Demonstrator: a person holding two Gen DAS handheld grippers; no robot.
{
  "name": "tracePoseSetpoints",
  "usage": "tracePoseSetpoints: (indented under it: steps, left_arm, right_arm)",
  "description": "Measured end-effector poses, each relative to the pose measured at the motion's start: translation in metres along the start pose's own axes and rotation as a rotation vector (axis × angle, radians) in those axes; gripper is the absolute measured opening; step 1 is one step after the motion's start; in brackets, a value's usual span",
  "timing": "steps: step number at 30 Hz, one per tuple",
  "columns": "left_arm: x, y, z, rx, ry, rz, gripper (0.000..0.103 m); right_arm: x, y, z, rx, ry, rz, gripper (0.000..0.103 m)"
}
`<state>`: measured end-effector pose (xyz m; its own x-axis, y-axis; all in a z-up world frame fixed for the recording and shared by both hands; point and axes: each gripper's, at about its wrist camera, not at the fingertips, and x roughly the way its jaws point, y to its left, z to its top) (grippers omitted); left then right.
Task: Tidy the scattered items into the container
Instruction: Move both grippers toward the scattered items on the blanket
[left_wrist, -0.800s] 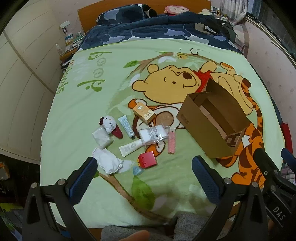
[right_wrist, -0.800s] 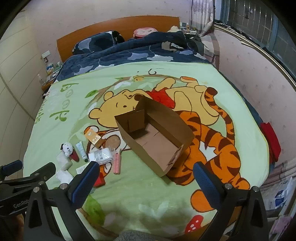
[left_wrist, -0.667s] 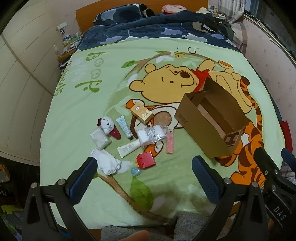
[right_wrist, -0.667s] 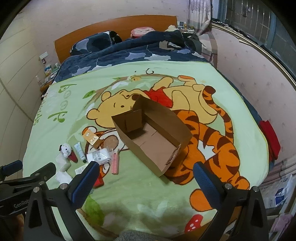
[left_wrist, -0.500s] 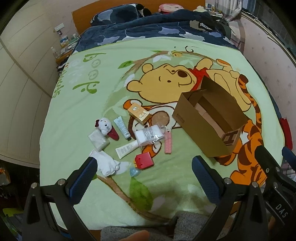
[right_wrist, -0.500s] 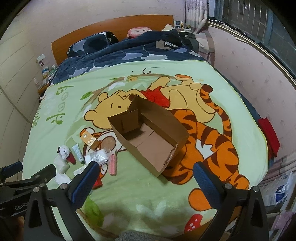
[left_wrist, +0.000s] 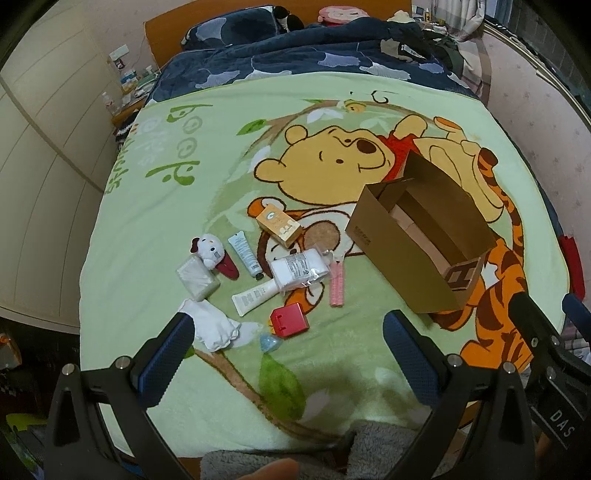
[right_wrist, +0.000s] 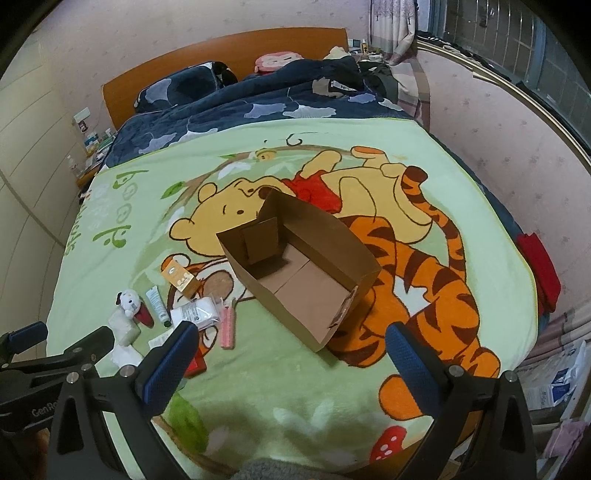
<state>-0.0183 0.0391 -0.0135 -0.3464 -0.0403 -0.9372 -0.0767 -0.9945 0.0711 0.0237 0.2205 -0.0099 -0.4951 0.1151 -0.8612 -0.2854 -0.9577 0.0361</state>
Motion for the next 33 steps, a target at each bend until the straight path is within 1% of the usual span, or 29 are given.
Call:
tracePoseSetpoints:
  steps: [4, 8, 11, 12, 15, 18, 20, 22, 26, 30, 33]
  left_arm:
    - [0.001, 0.01, -0.003, -0.016, 0.004, 0.003, 0.103]
    - [0.005, 0.028, -0.012, -0.05, 0.018, 0.008, 0.103]
    - [0.008, 0.047, -0.021, -0.09, 0.018, 0.054, 0.103]
    - [0.01, 0.054, -0.025, -0.103, 0.022, 0.056, 0.103]
    - [0.02, 0.073, -0.034, -0.144, 0.065, 0.055, 0.103]
    - [0.035, 0.098, -0.049, -0.215, 0.139, 0.037, 0.103]
    - [0.04, 0.114, -0.06, -0.26, 0.152, 0.031, 0.103]
    - [0.043, 0.125, -0.068, -0.283, 0.161, 0.04, 0.102]
    - [0.046, 0.151, -0.08, -0.332, 0.166, 0.035, 0.102]
    - [0.053, 0.166, -0.087, -0.351, 0.182, 0.027, 0.102]
    - [0.062, 0.171, -0.092, -0.357, 0.196, 0.021, 0.102]
  right_arm:
    - [0.0, 0.007, -0.002, -0.01, 0.003, 0.008, 0.103]
    - [0.004, 0.019, -0.007, -0.033, 0.023, 0.027, 0.103]
    - [0.008, 0.031, -0.013, -0.059, 0.043, 0.058, 0.103]
    - [0.009, 0.035, -0.015, -0.068, 0.049, 0.069, 0.103]
    - [0.012, 0.05, -0.022, -0.095, 0.062, 0.084, 0.103]
    - [0.013, 0.059, -0.029, -0.099, 0.054, 0.119, 0.103]
    - [0.012, 0.066, -0.032, -0.096, 0.03, 0.133, 0.103]
    - [0.015, 0.074, -0.035, -0.106, 0.023, 0.139, 0.103]
    - [0.023, 0.09, -0.044, -0.115, 0.039, 0.16, 0.103]
    - [0.034, 0.108, -0.055, -0.149, 0.062, 0.188, 0.103]
    - [0.037, 0.121, -0.062, -0.18, 0.047, 0.215, 0.103]
